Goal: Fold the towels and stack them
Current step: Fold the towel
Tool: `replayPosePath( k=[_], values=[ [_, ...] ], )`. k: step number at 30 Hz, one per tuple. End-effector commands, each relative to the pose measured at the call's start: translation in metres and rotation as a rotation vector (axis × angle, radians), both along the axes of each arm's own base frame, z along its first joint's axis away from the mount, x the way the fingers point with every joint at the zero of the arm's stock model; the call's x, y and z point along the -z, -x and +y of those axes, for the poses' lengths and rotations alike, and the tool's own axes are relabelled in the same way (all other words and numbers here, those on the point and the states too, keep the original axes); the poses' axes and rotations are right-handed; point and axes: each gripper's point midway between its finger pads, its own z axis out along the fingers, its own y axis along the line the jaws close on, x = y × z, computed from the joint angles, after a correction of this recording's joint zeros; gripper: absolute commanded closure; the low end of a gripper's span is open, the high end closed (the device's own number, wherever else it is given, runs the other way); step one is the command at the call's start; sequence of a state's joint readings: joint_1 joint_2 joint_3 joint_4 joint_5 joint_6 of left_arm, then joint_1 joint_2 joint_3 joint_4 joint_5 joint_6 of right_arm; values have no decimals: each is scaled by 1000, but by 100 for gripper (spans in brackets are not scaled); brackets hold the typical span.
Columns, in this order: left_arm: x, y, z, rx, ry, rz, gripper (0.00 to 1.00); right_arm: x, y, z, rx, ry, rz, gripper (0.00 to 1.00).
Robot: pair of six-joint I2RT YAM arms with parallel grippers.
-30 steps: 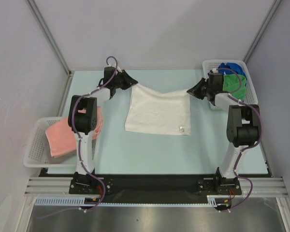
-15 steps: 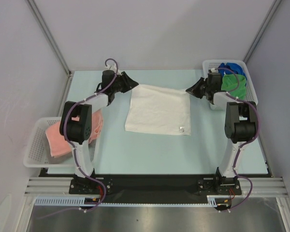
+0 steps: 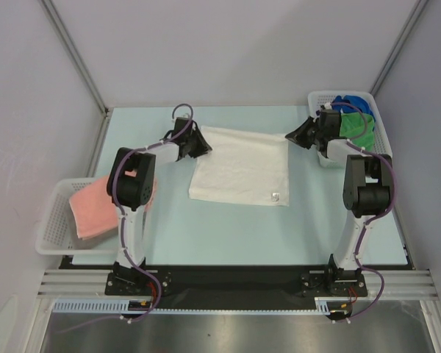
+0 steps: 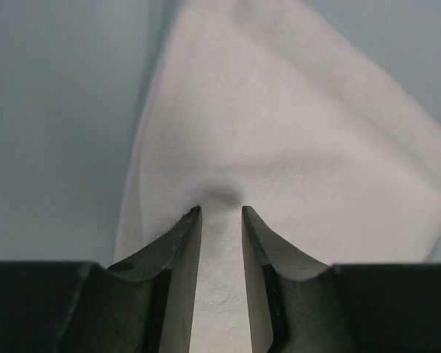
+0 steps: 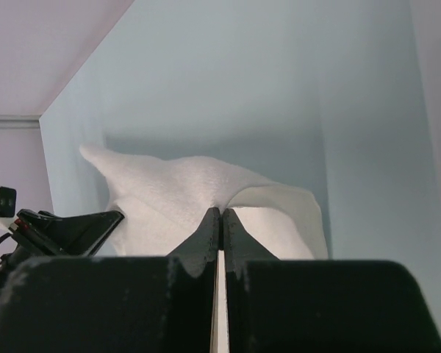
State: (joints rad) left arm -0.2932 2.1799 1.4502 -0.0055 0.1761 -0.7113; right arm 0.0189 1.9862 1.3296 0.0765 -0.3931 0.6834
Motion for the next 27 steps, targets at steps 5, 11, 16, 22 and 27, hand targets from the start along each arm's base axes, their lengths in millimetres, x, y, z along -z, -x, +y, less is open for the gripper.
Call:
replayPosePath(
  k=[5,11,16,22,27],
  values=[
    [9,10,82,-305,-148,55,62,-13,-10,-26,34,-1,-39,100],
    [-7,-6,72,-272,-93,19,60,-14,-11,-26,23,-16,-45,100],
    [-36,-24,52,-194,13,-30,61,-21,-9,-11,-33,-19,-61,100],
    [-86,-46,41,-176,51,-151,57,-10,-3,-6,-40,9,-23,100],
    [-106,-81,25,-130,-78,-200,50,-4,-3,-8,-32,21,-18,100]
  ],
)
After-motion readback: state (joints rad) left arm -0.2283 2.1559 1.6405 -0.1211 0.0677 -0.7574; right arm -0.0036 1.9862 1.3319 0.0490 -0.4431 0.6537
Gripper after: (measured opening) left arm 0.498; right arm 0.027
